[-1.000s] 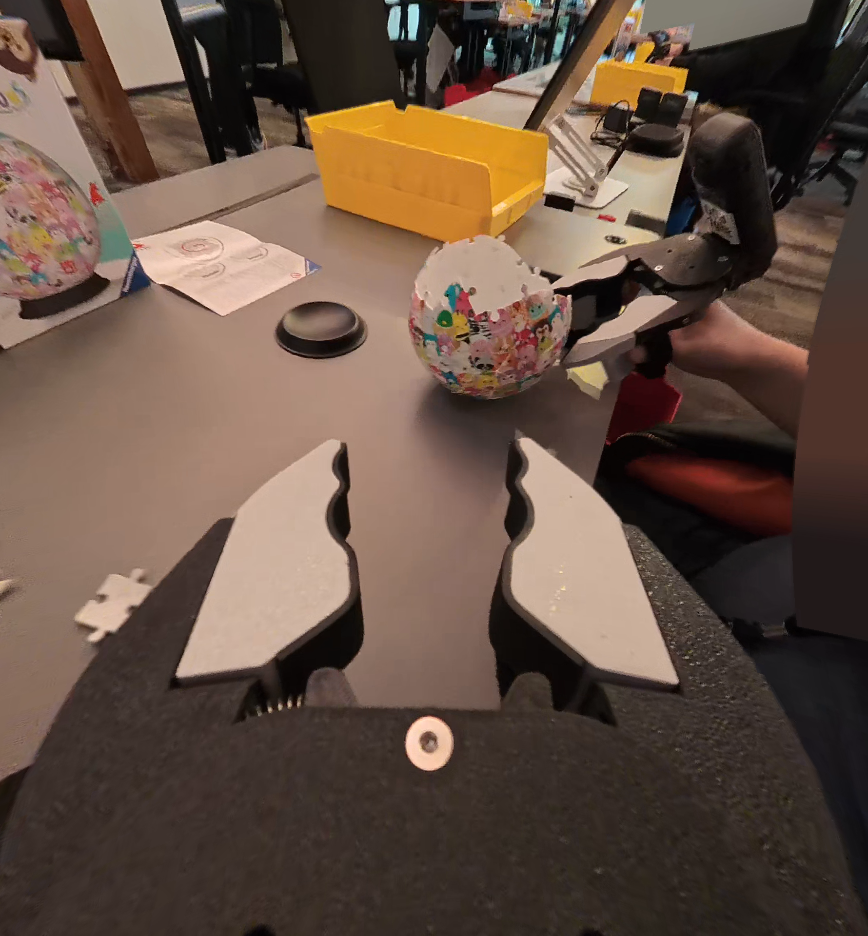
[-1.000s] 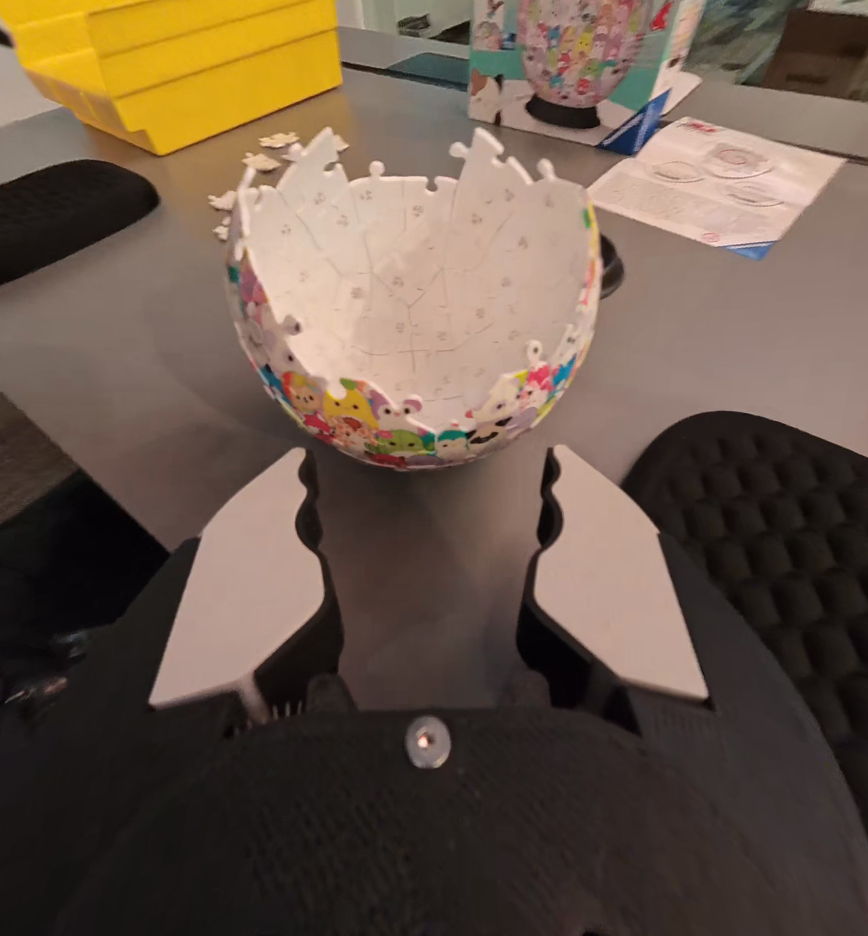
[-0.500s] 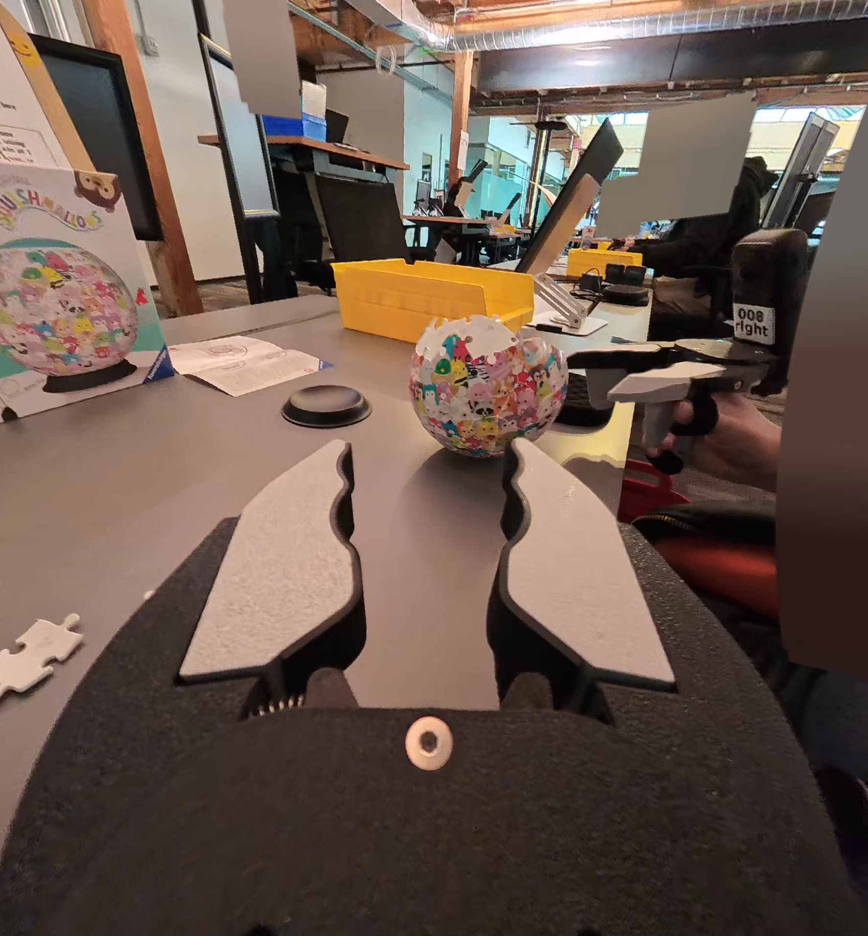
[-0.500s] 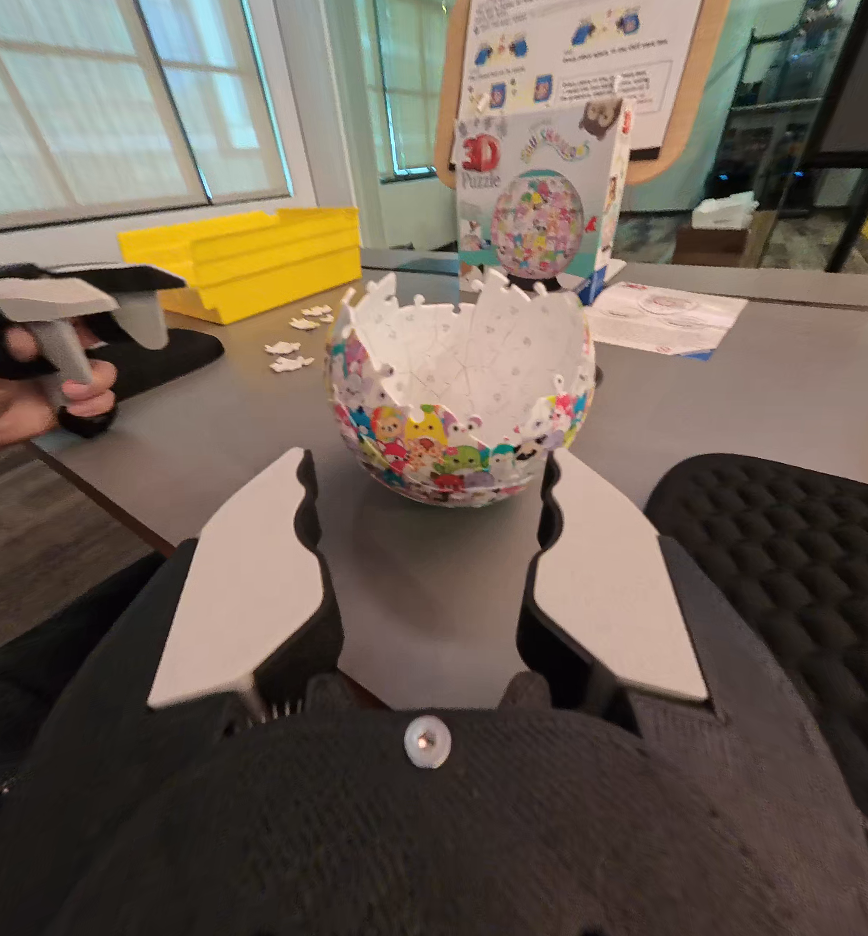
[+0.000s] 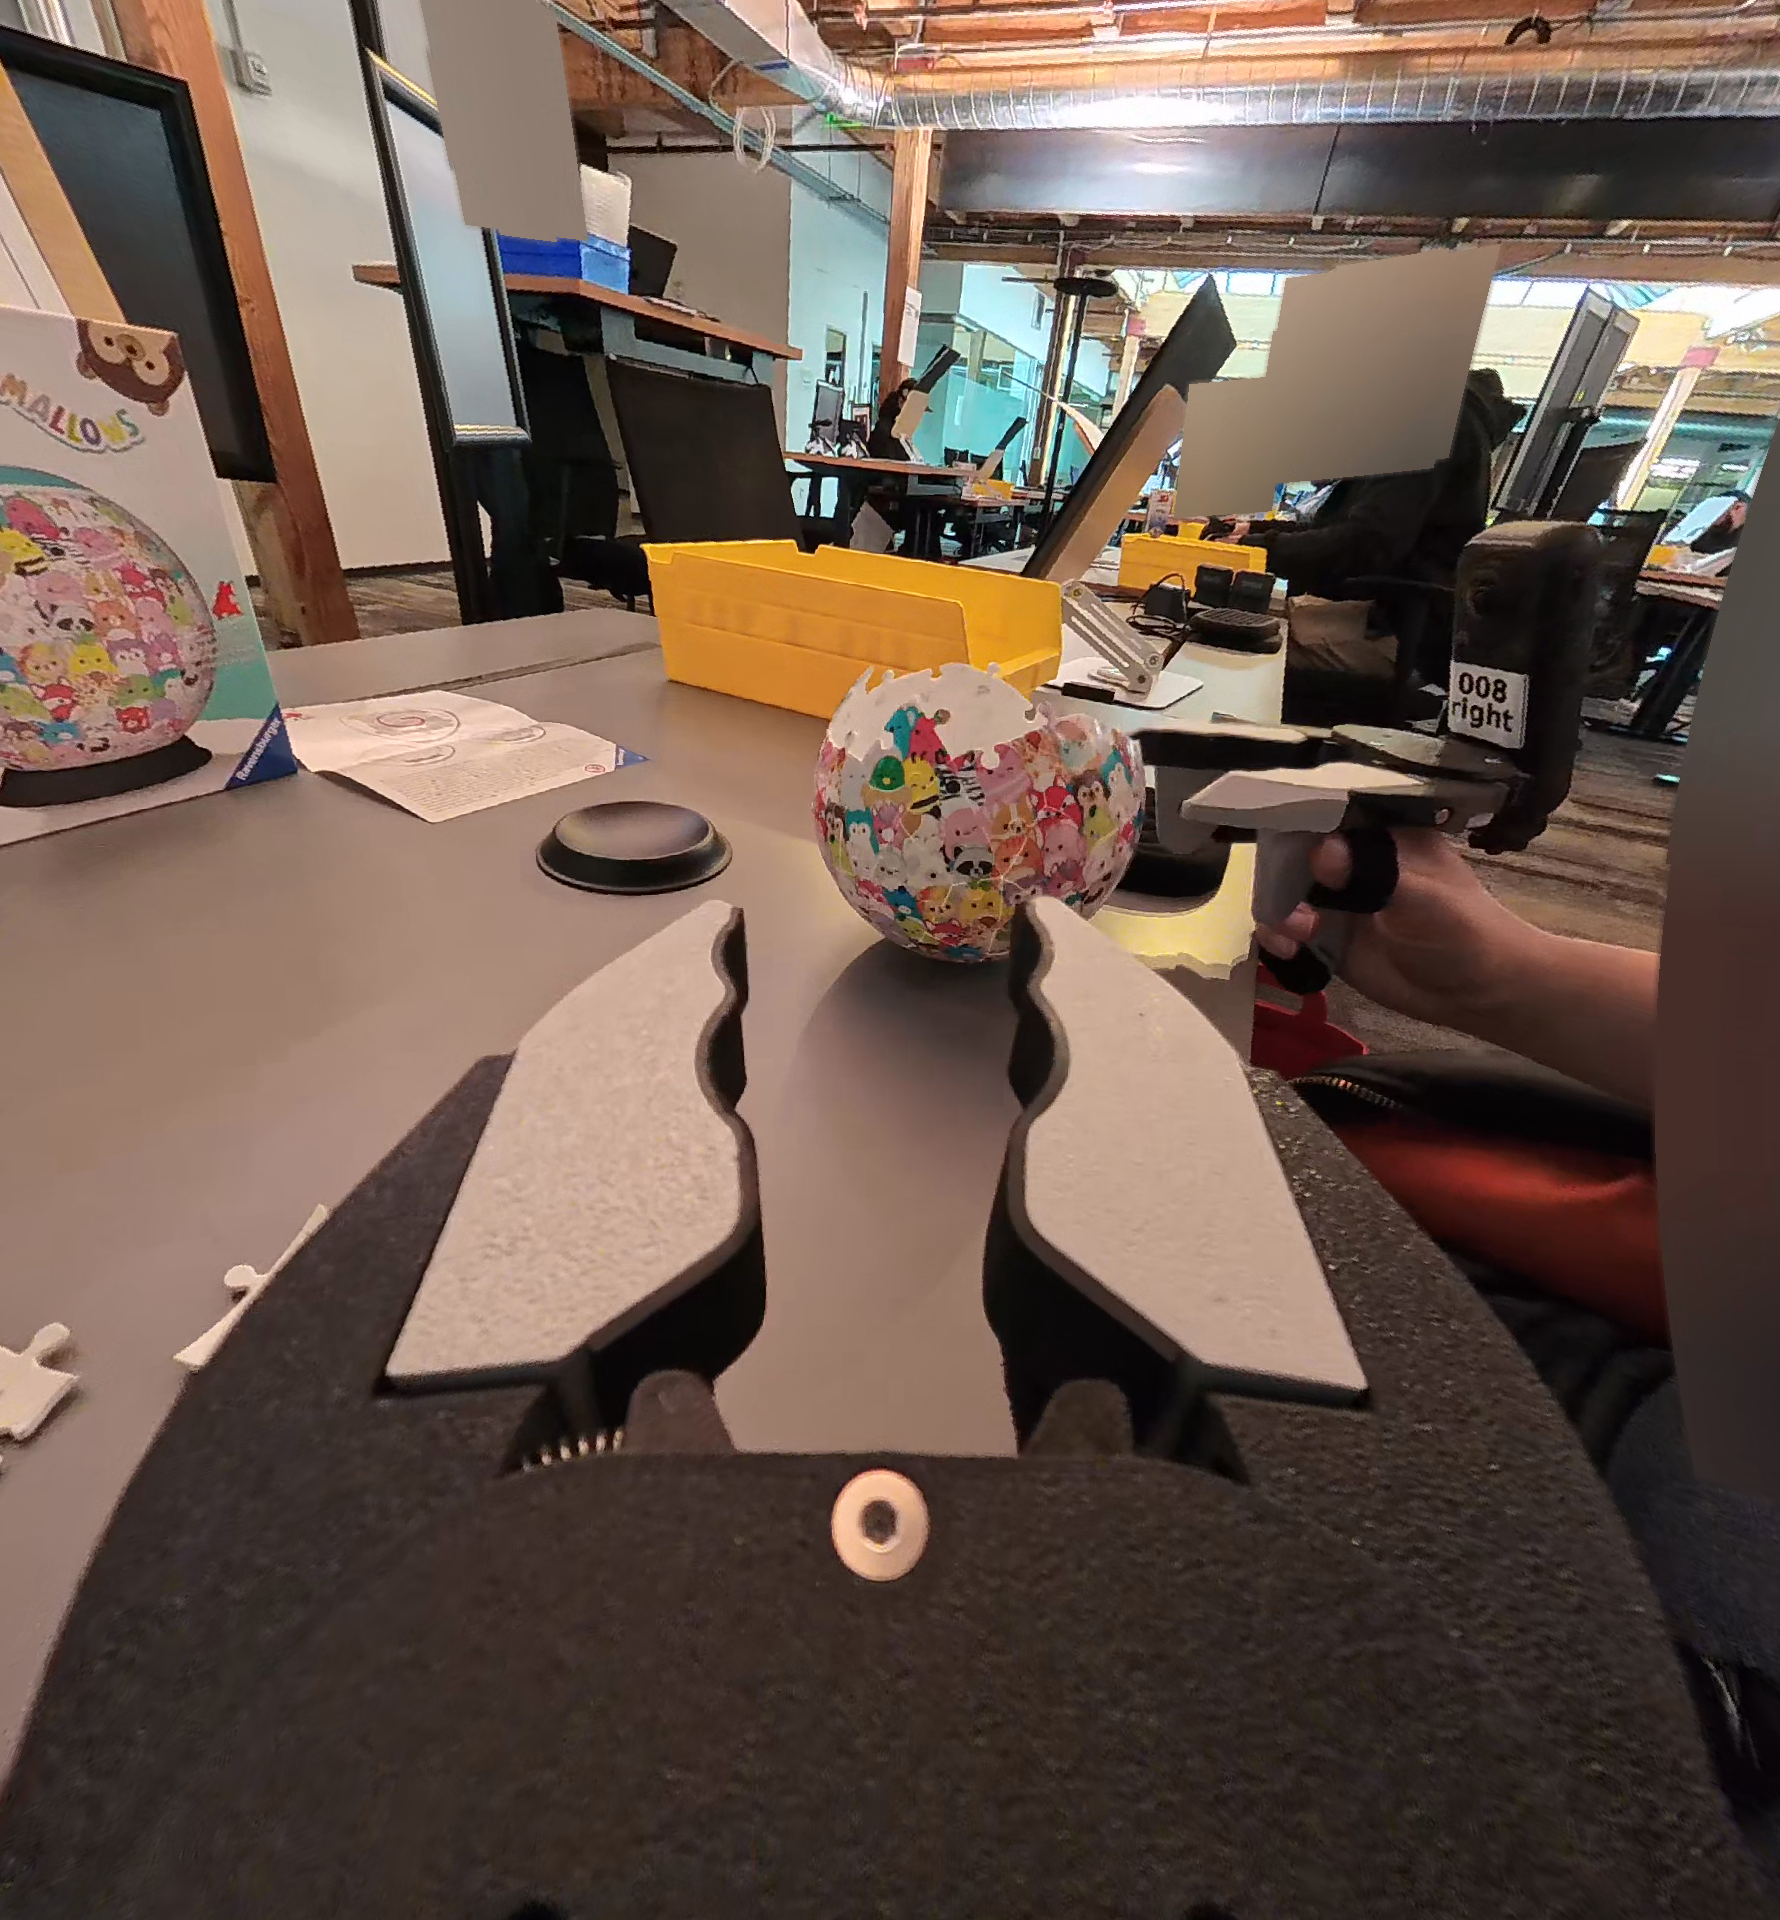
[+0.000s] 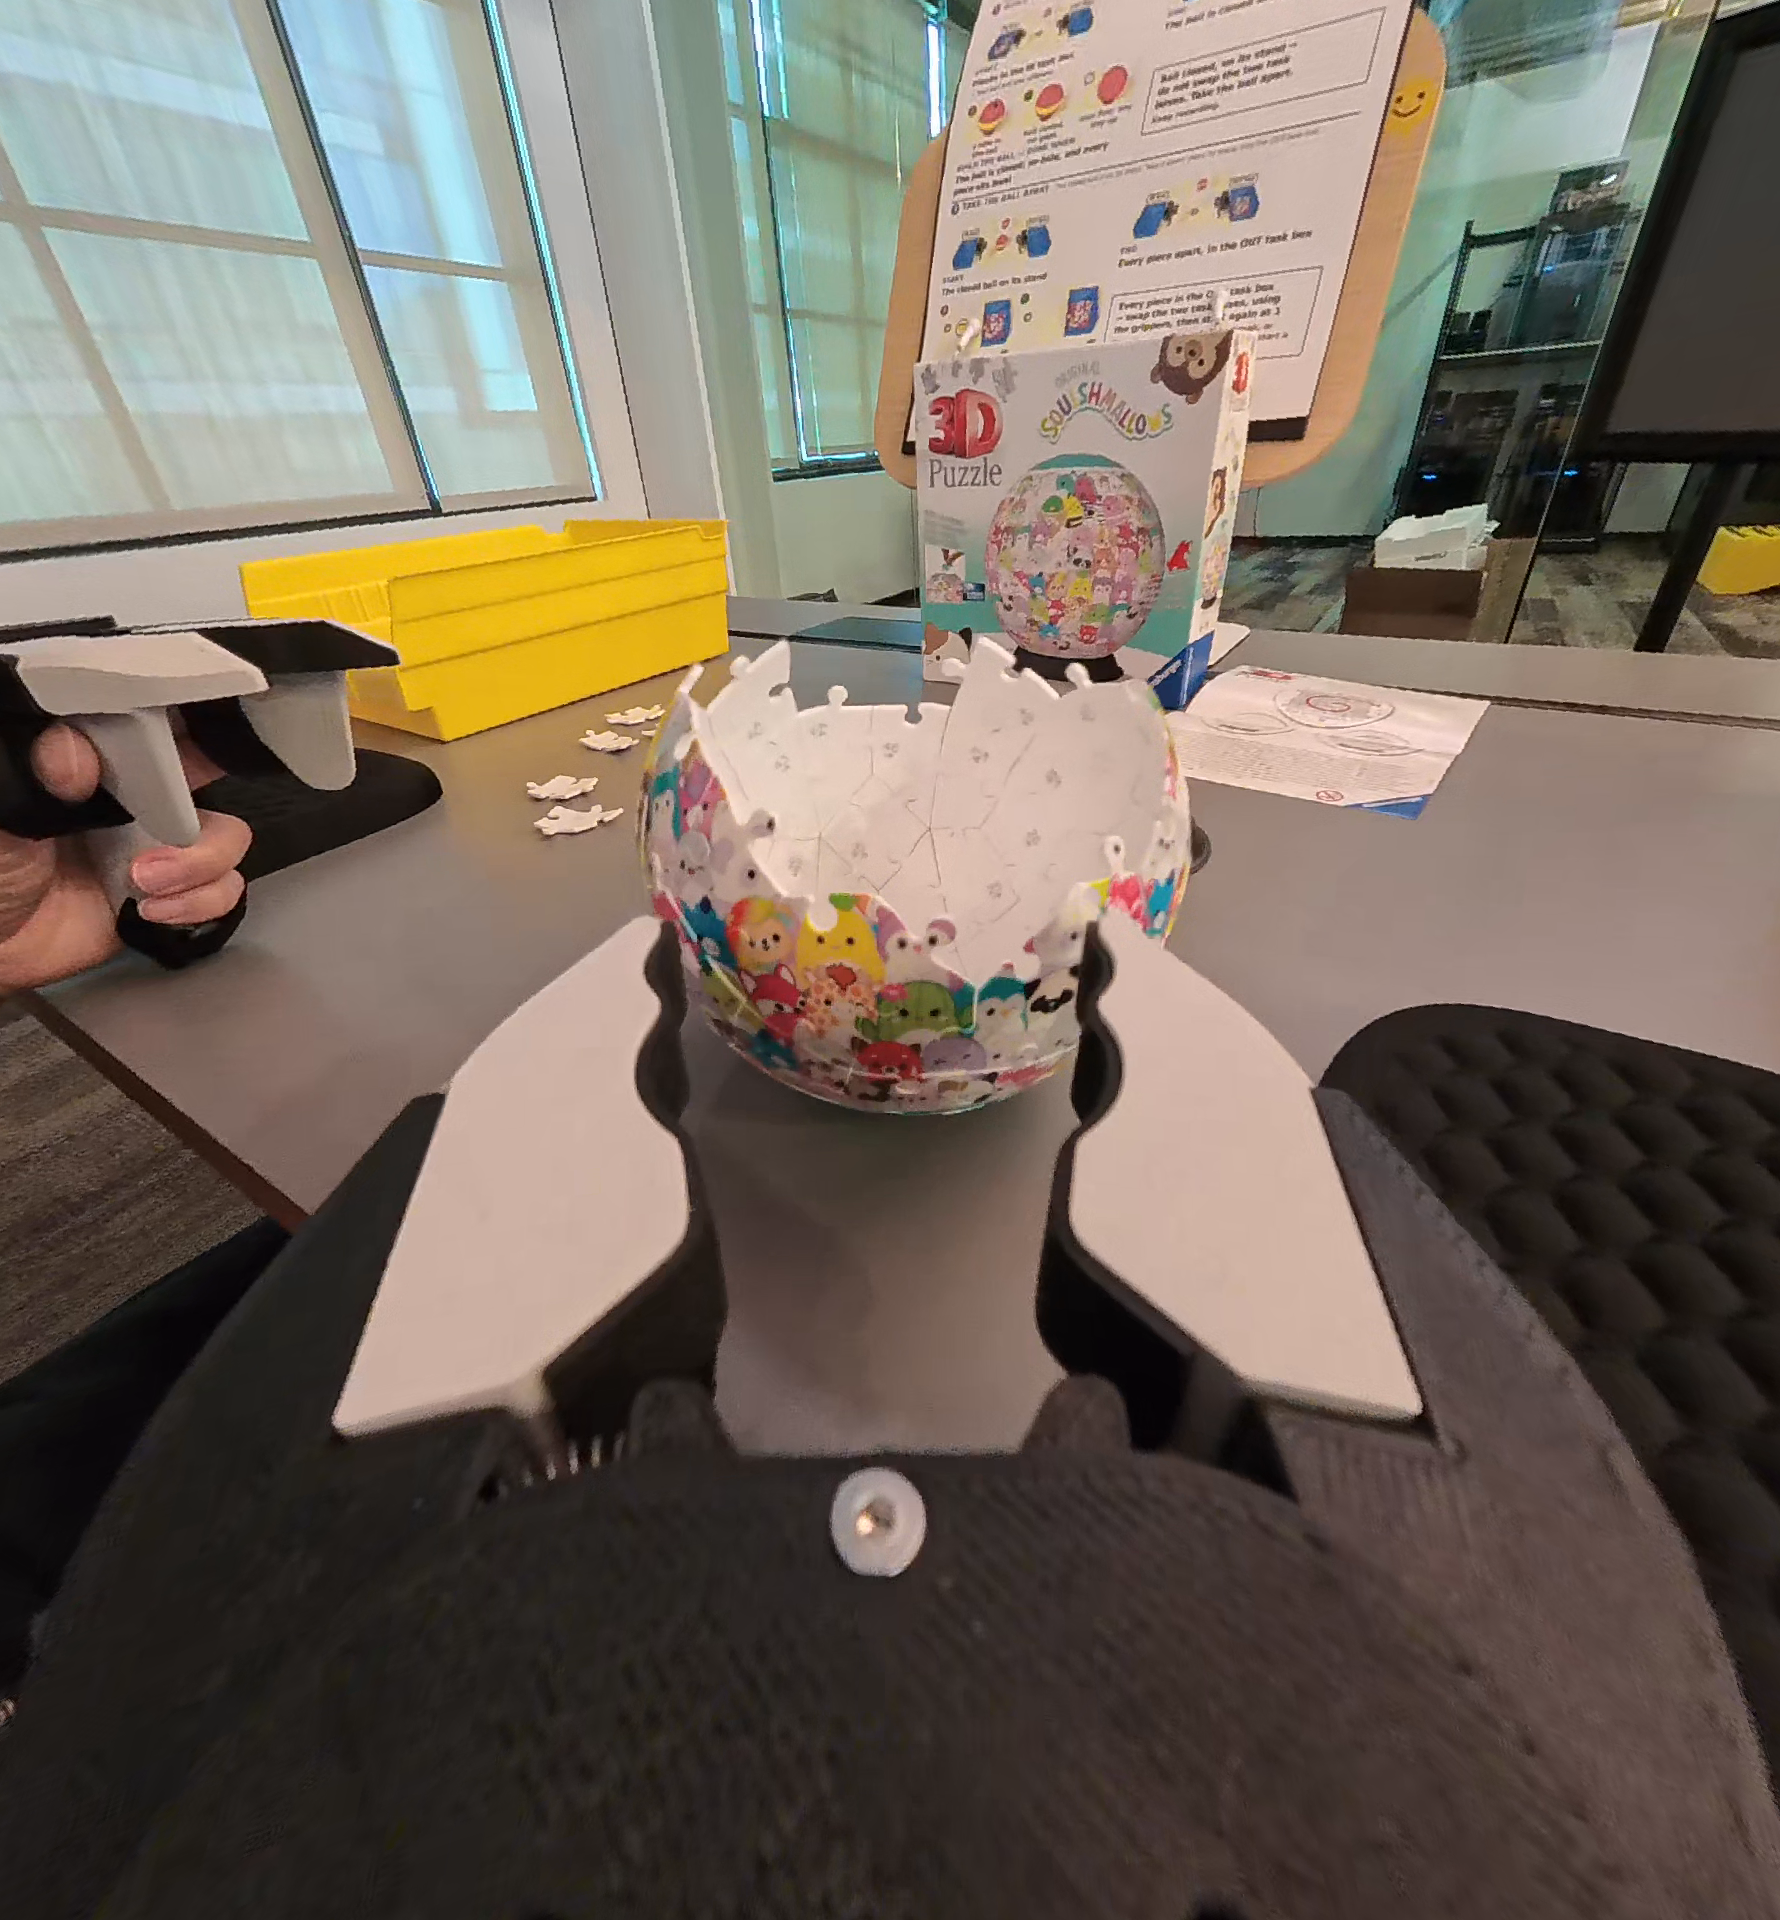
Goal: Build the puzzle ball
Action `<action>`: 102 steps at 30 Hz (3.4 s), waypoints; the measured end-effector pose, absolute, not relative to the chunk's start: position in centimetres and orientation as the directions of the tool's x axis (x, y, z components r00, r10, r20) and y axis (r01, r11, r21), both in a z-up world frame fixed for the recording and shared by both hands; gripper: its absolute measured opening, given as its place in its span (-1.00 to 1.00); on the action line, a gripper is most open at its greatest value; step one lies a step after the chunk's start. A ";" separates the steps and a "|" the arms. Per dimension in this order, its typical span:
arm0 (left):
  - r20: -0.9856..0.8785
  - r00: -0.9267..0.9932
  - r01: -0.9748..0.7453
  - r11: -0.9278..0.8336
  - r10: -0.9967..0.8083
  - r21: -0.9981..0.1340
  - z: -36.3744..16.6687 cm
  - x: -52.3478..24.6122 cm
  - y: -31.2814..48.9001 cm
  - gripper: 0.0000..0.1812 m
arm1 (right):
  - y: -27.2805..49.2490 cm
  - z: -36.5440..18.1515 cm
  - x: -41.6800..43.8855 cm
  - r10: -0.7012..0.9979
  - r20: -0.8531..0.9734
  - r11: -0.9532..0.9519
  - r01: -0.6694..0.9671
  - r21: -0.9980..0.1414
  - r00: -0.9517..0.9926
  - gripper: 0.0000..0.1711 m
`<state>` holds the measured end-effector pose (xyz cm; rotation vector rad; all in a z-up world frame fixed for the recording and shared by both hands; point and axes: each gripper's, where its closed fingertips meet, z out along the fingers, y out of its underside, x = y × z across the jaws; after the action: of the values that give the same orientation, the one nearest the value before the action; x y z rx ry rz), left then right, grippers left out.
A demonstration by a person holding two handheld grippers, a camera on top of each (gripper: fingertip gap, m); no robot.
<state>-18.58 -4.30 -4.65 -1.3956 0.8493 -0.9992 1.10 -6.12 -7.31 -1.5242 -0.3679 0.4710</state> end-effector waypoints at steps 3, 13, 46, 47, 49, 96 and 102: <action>0.098 0.366 0.059 -0.082 -0.925 -0.995 -4.7 -18.5 -4.3 -0.48 | -6.1 -7.6 1.2 0.503 -0.062 -0.018 -0.061 -0.998 0.862 -0.15; 0.081 0.371 0.061 -0.063 -0.925 -0.996 -4.6 -18.6 -4.5 -0.50 | -6.2 -8.4 1.5 0.499 -0.090 -0.039 -0.082 -0.996 0.862 -0.19; 0.117 0.354 0.173 -0.058 -0.928 -0.983 -3.4 -19.0 -4.3 -0.61 | -6.6 -10.1 1.4 0.555 -0.161 -0.068 -0.148 -0.987 0.816 -0.43; 0.121 0.353 0.177 -0.060 -0.928 -0.982 -3.4 -19.1 -4.3 -0.61 | -6.7 -10.1 1.3 0.557 -0.151 -0.058 -0.142 -0.988 0.817 -0.46; 0.129 0.348 0.190 -0.065 -0.929 -0.980 -3.3 -19.1 -4.3 -0.61 | -6.8 -10.1 1.2 0.563 -0.128 -0.044 -0.125 -0.991 0.817 -0.49; 0.126 0.351 0.217 -0.050 -0.928 -0.975 -3.0 -19.2 -4.2 -0.67 | -7.0 -10.4 0.7 0.604 -0.147 -0.078 -0.126 -0.989 0.783 -0.67; 0.130 0.352 0.221 -0.053 -0.927 -0.974 -3.0 -19.3 -4.2 -0.67 | -7.0 -10.4 0.7 0.601 -0.148 -0.078 -0.126 -0.989 0.785 -0.67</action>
<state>-19.32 -4.18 -2.96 -1.2743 0.7382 -1.0874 0.75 -6.96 -10.37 -1.5413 -0.3963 0.6282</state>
